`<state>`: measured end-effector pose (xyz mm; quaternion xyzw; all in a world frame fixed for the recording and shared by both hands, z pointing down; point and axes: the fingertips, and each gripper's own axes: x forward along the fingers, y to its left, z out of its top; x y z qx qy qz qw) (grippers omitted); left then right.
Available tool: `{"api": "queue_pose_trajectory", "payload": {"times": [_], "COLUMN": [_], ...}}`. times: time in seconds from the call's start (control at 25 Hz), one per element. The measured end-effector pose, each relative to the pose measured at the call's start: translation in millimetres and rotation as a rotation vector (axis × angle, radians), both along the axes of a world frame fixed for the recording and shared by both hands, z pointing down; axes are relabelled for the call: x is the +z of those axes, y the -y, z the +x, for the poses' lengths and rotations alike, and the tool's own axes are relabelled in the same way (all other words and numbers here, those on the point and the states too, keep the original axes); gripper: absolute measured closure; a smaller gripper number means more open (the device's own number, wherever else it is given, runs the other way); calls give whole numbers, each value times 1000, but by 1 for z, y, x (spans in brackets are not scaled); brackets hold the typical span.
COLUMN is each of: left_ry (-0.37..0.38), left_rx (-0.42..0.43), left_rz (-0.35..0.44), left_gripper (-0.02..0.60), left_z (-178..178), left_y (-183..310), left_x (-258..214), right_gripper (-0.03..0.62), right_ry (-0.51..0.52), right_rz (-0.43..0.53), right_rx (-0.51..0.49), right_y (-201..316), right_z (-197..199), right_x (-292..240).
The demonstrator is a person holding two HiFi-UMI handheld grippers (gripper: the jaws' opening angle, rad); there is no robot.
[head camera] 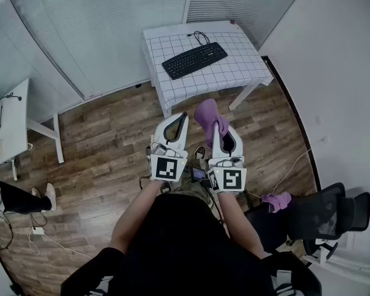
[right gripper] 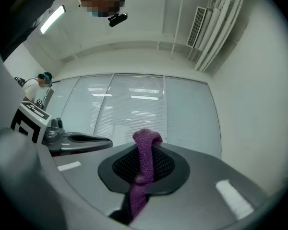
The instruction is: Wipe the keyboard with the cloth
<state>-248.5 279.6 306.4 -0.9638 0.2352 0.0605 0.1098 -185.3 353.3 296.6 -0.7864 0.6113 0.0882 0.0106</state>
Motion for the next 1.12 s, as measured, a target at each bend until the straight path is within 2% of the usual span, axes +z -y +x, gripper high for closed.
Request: {"api": "queue_pose_trajectory", "payload": {"times": [0.28,0.6,1.12], "left_ry": [22,26,75], "left_rx": [16,-14,-21], "left_rz": [42,5,-43], "left_gripper": [582,582,582], "left_z": [17,32,105], "left_y": [8,33,78], "left_x": [4,11,27], "right_gripper": [560,560,560], "right_ry": [13,28,71], "right_rz": [2,-19,-60], "right_rx": [-31,-35,-31], "right_y": [14,40,84], "right_z": [12,36,115], "right_x": [1,11,21]}}
